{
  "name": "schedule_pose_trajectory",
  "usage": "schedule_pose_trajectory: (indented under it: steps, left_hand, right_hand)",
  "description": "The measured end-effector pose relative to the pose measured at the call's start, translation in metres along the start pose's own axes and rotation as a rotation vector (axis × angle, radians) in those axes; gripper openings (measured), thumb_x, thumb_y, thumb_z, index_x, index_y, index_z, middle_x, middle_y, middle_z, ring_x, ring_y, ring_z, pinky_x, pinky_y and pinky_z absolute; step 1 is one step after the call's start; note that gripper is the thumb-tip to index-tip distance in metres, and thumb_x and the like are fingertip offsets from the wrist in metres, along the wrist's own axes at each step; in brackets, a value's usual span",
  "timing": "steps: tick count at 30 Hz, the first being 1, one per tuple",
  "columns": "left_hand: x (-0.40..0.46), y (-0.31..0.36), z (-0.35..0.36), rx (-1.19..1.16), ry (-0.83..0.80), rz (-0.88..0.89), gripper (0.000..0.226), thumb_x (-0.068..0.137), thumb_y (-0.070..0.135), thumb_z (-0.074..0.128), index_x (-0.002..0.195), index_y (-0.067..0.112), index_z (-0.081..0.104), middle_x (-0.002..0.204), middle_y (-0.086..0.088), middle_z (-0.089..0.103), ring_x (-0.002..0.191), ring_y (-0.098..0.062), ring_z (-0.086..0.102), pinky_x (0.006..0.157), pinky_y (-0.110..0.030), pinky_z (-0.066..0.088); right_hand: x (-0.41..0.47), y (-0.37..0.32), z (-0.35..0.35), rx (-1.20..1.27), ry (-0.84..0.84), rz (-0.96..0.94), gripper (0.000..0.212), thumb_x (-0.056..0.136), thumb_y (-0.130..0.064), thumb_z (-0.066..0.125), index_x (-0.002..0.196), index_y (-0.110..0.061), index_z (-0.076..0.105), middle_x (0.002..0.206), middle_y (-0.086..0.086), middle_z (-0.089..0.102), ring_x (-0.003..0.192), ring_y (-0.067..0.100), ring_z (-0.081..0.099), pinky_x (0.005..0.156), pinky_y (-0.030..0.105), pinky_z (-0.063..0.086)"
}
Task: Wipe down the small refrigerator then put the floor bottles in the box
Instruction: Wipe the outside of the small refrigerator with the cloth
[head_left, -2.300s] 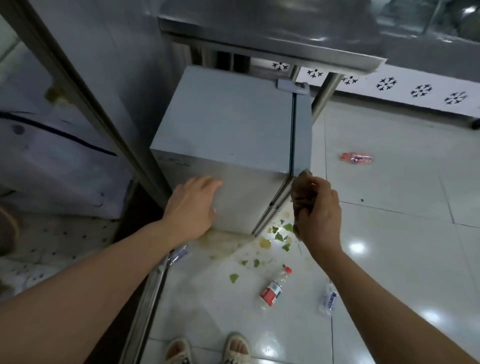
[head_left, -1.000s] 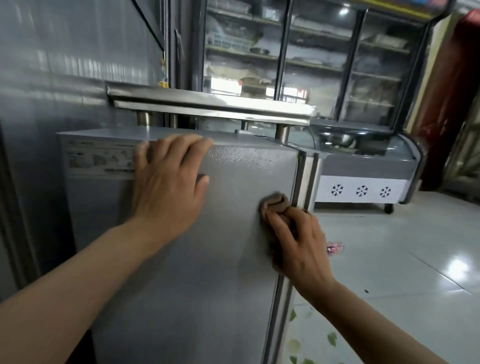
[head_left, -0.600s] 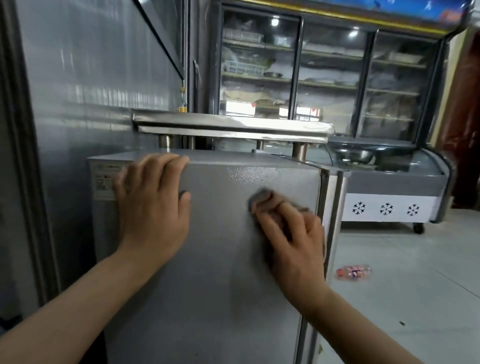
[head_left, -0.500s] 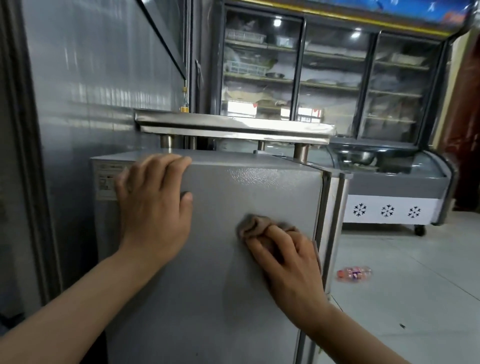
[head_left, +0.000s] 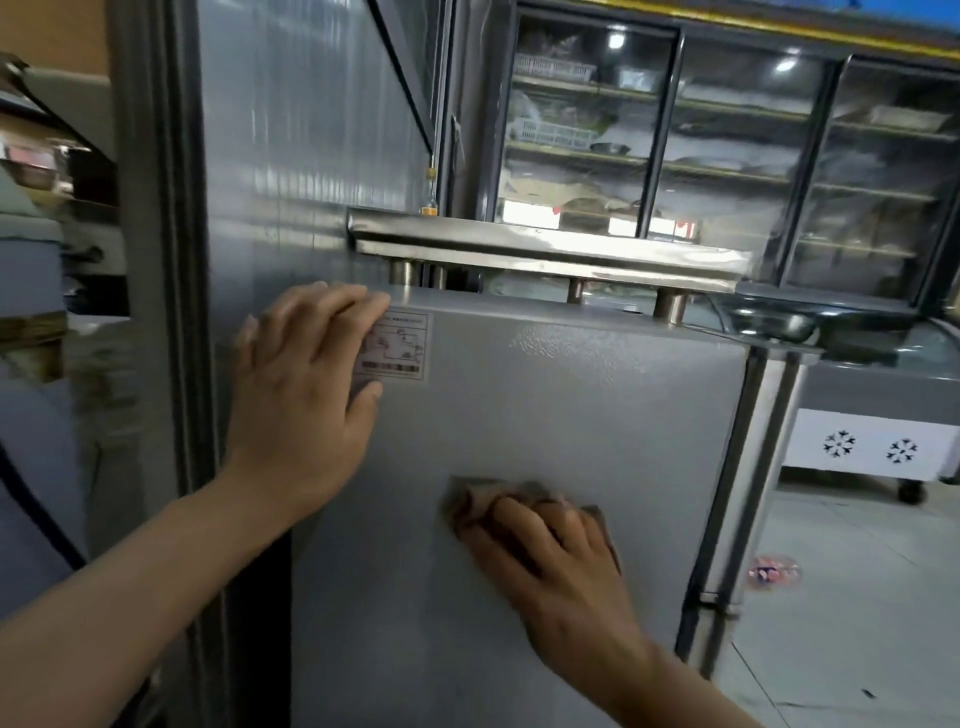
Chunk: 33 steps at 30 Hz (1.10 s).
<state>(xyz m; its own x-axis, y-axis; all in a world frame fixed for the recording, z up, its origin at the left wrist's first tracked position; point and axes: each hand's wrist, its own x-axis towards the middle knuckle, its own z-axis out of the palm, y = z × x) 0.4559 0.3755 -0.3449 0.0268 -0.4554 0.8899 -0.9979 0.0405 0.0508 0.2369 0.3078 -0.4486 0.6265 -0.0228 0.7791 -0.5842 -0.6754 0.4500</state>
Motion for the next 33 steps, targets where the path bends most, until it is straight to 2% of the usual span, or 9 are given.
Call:
schedule_pose_trajectory:
  steps: [4, 8, 13, 15, 17, 22, 27, 30, 33]
  left_hand:
    - [0.002, -0.006, -0.001, -0.005, 0.007, 0.037, 0.062, 0.074, 0.022, 0.058, 0.134, 0.012, 0.047, 0.135, -0.010, 0.048, 0.127, -0.036, 0.039, 0.101, -0.058, 0.031]
    - [0.001, -0.013, 0.001, -0.047, 0.032, 0.062, 0.062, 0.074, 0.025, 0.056, 0.134, 0.012, 0.046, 0.135, -0.010, 0.047, 0.126, -0.035, 0.039, 0.102, -0.055, 0.031]
    - [-0.015, -0.029, 0.002, -0.118, 0.045, -0.085, 0.077, 0.075, 0.019, 0.069, 0.143, 0.009, 0.033, 0.143, -0.016, 0.037, 0.129, -0.036, 0.035, 0.105, -0.050, 0.031]
    - [-0.025, -0.031, 0.002, -0.170, -0.010, -0.092, 0.088, 0.073, 0.011, 0.075, 0.146, 0.008, 0.026, 0.145, -0.016, 0.034, 0.134, -0.032, 0.033, 0.109, -0.048, 0.030]
    - [-0.032, -0.032, 0.003, -0.189, -0.053, -0.099, 0.093, 0.072, 0.010, 0.076, 0.147, 0.007, 0.022, 0.146, -0.014, 0.034, 0.135, -0.029, 0.033, 0.110, -0.045, 0.031]
    - [-0.048, -0.035, 0.010, -0.251, -0.054, -0.173, 0.092, 0.072, 0.014, 0.077, 0.147, 0.010, 0.023, 0.140, -0.009, 0.043, 0.119, -0.023, 0.048, 0.094, -0.036, 0.041]
    - [-0.057, -0.036, 0.011, -0.378, -0.066, -0.290, 0.079, 0.070, 0.011, 0.078, 0.138, 0.019, 0.038, 0.121, -0.001, 0.054, 0.096, -0.010, 0.054, 0.086, -0.031, 0.050]
    - [-0.063, -0.041, 0.008, -0.447, -0.083, -0.333, 0.071, 0.071, 0.008, 0.077, 0.132, 0.024, 0.045, 0.111, 0.007, 0.056, 0.091, -0.004, 0.056, 0.080, -0.019, 0.048]
    - [-0.070, -0.046, 0.007, -0.550, -0.107, -0.362, 0.066, 0.072, 0.007, 0.077, 0.128, 0.029, 0.048, 0.111, 0.014, 0.058, 0.094, 0.003, 0.058, 0.077, -0.011, 0.045]
  right_hand:
    - [0.052, 0.012, -0.014, 0.016, 0.144, 0.217, 0.053, 0.080, -0.019, 0.062, 0.131, -0.025, 0.048, 0.125, 0.004, 0.040, 0.101, 0.028, 0.043, 0.083, 0.036, 0.033]
    - [0.105, 0.020, -0.010, -0.010, 0.330, 0.424, 0.044, 0.086, -0.020, 0.058, 0.130, -0.020, 0.054, 0.129, 0.006, 0.041, 0.100, 0.031, 0.039, 0.081, 0.040, 0.033]
    - [0.056, -0.010, 0.013, -0.084, 0.075, -0.033, 0.050, 0.084, -0.019, 0.047, 0.134, -0.019, 0.055, 0.131, 0.004, 0.041, 0.093, 0.027, 0.041, 0.083, 0.039, 0.031]
    - [0.055, -0.007, 0.008, -0.087, 0.053, -0.098, 0.048, 0.084, -0.018, 0.046, 0.130, -0.021, 0.058, 0.127, 0.002, 0.042, 0.092, 0.025, 0.041, 0.083, 0.037, 0.031]
    - [0.071, -0.003, 0.003, -0.088, 0.074, -0.068, 0.049, 0.083, -0.022, 0.048, 0.132, -0.023, 0.056, 0.127, 0.002, 0.042, 0.095, 0.026, 0.042, 0.082, 0.037, 0.030]
    - [0.127, -0.003, 0.004, -0.018, 0.316, 0.316, 0.043, 0.087, -0.023, 0.048, 0.128, -0.020, 0.058, 0.130, 0.005, 0.052, 0.100, 0.027, 0.037, 0.083, 0.036, 0.026]
    - [0.074, -0.029, 0.025, -0.088, 0.118, -0.049, 0.052, 0.082, -0.019, 0.050, 0.133, -0.021, 0.055, 0.137, -0.002, 0.042, 0.097, 0.026, 0.040, 0.084, 0.037, 0.027]
    - [0.068, -0.032, 0.021, -0.078, 0.060, -0.074, 0.051, 0.083, -0.017, 0.043, 0.131, -0.022, 0.057, 0.135, -0.004, 0.042, 0.097, 0.024, 0.042, 0.084, 0.037, 0.027]
    - [0.097, -0.030, 0.013, -0.124, 0.089, -0.026, 0.053, 0.081, -0.020, 0.052, 0.134, -0.023, 0.054, 0.134, -0.003, 0.046, 0.097, 0.025, 0.041, 0.084, 0.038, 0.027]
